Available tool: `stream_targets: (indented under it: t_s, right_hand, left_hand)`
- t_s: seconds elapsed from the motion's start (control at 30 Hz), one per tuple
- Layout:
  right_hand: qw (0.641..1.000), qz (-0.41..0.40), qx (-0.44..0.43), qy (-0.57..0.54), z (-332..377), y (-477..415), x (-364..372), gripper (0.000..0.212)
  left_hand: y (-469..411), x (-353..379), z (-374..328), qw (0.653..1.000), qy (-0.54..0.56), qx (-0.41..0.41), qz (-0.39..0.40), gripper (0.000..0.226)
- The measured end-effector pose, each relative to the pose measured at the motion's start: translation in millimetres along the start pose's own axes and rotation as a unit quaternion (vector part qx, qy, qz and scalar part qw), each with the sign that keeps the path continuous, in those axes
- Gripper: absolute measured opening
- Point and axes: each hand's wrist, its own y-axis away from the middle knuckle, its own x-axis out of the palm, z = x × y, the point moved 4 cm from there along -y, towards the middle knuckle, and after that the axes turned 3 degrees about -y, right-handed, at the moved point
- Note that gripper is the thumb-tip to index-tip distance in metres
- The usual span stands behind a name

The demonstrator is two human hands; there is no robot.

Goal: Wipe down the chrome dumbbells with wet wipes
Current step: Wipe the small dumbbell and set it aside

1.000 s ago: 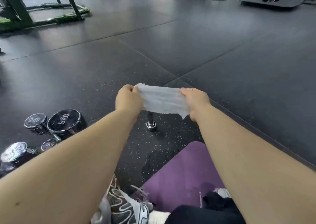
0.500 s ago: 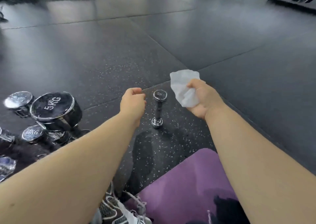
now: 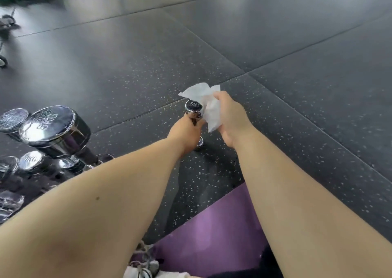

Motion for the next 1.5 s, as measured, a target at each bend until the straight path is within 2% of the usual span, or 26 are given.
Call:
stream_targets:
  t_s: [0.1,0.13,0.23,0.33,0.47,0.53,0.6,0.73,0.83,0.93,1.03,1.1,1.2,1.3,1.4,1.5]
  right_hand:
    - [0.998,0.066,0.020,-0.010,-12.4,8.2,4.9,0.048]
    - [0.998,0.066,0.022,-0.007,-12.6,12.4,5.7,0.047]
    - [0.996,0.082,0.014,0.039,-3.7,37.6,14.2,0.026]
    - [0.992,0.121,0.006,0.034,9.7,73.4,25.9,0.029]
    - [0.985,0.172,0.002,-0.034,34.4,129.2,42.9,0.034]
    - [0.980,0.184,0.009,-0.081,46.6,151.2,57.4,0.038]
    - [0.979,0.181,-0.002,-0.088,55.2,169.1,77.7,0.033]
    - [0.983,0.179,0.000,-0.032,53.0,181.8,110.9,0.035]
    - [0.986,0.164,0.028,-0.008,43.7,185.3,131.9,0.027]
    - [0.978,0.203,0.022,0.051,41.1,203.0,163.3,0.028]
    - [0.965,0.249,0.042,0.067,30.2,212.3,180.9,0.042]
    - [0.952,0.285,0.062,0.091,14.0,211.1,185.9,0.041]
    - [0.936,0.324,0.040,0.136,-5.9,208.7,188.2,0.034]
    - [0.928,0.311,-0.013,0.204,-2.7,220.4,191.3,0.028]
    - [0.927,0.283,-0.033,0.246,-1.5,228.4,188.1,0.043]
    - [0.903,0.234,-0.106,0.344,6.7,245.1,182.7,0.050]
  left_hand:
    - [15.7,-7.0,2.1,0.991,-0.106,0.078,0.020,0.022]
    - [23.7,-11.2,3.7,0.988,-0.119,0.094,0.025,0.018]
    - [50.5,-22.9,6.8,0.975,-0.174,0.133,0.042,0.021]
    - [82.5,-47.1,3.9,0.958,-0.228,0.170,0.038,0.024]
    - [128.9,-86.9,-3.2,0.946,-0.271,0.176,0.010,0.029]
    - [147.0,-106.5,-4.6,0.951,-0.266,0.159,0.002,0.032]
    - [166.7,-124.7,-3.3,0.959,-0.244,0.142,-0.015,0.032]
    - [200.9,-146.0,1.4,0.943,-0.301,0.132,-0.043,0.027]
    - [219.9,-160.9,14.7,0.943,-0.315,0.095,-0.044,0.028]
    - [227.5,-177.9,47.0,0.955,-0.293,0.037,-0.039,0.027]
    - [236.0,-191.2,82.6,0.971,-0.223,-0.030,-0.076,0.026]
    - [243.4,-189.0,101.0,0.971,-0.215,-0.044,-0.091,0.026]
    - [249.5,-169.8,112.4,0.969,-0.234,-0.023,-0.077,0.025]
    - [246.5,-153.4,117.9,0.974,-0.205,-0.006,-0.095,0.024]
    - [244.1,-149.6,119.3,0.974,-0.176,0.030,-0.137,0.026]
    - [243.0,-156.2,114.9,0.969,-0.178,0.075,-0.154,0.025]
